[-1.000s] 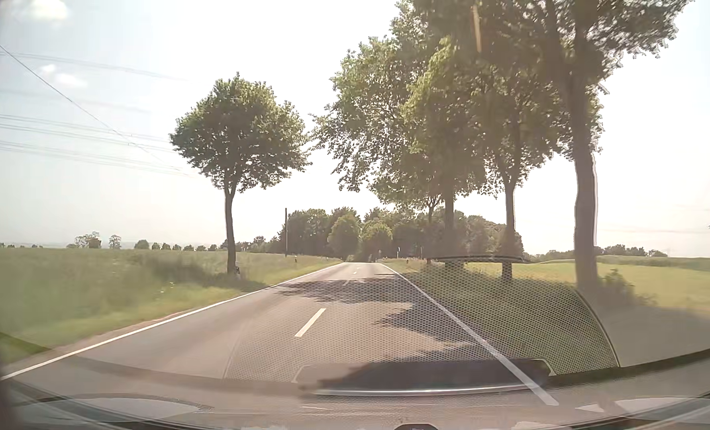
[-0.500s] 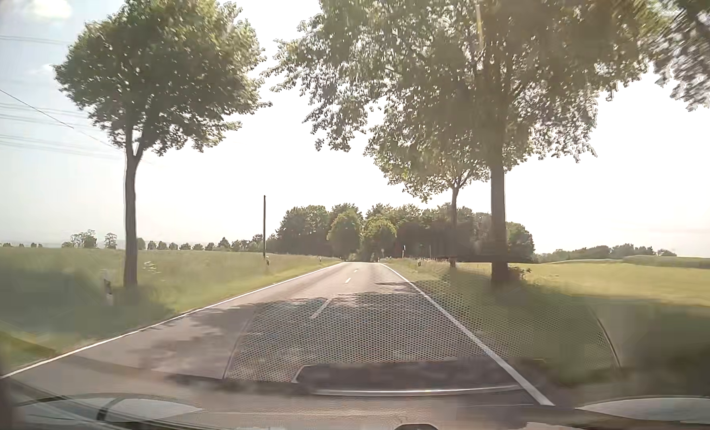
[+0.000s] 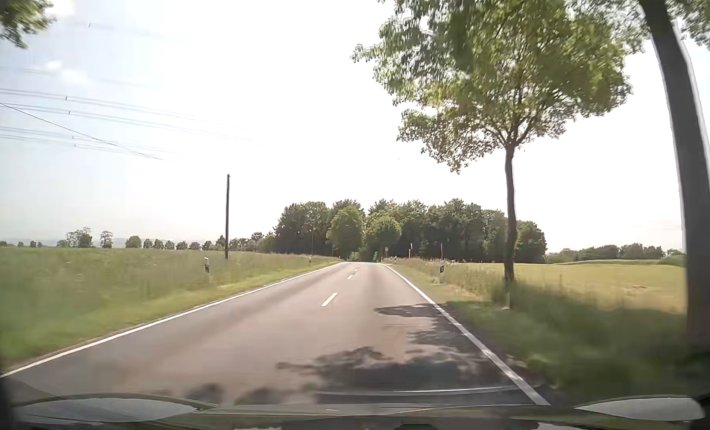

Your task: Follow the waypoints while adhering to traffic rules and regulations

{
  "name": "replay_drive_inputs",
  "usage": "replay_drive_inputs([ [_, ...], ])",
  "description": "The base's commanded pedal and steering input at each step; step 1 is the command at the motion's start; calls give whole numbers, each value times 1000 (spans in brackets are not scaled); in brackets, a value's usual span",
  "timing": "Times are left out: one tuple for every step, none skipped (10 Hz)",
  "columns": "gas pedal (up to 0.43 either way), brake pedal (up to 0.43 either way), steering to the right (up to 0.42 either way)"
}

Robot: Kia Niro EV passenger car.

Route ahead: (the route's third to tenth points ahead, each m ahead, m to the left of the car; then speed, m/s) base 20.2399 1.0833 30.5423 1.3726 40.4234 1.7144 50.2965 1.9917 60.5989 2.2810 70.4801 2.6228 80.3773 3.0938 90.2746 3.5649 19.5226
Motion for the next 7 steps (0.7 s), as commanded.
replay_drive_inputs([
  [209,0,-3],
  [209,0,-3],
  [209,0,-3],
  [209,0,-3],
  [209,0,-3],
  [220,0,-3],
  [220,0,-3],
])
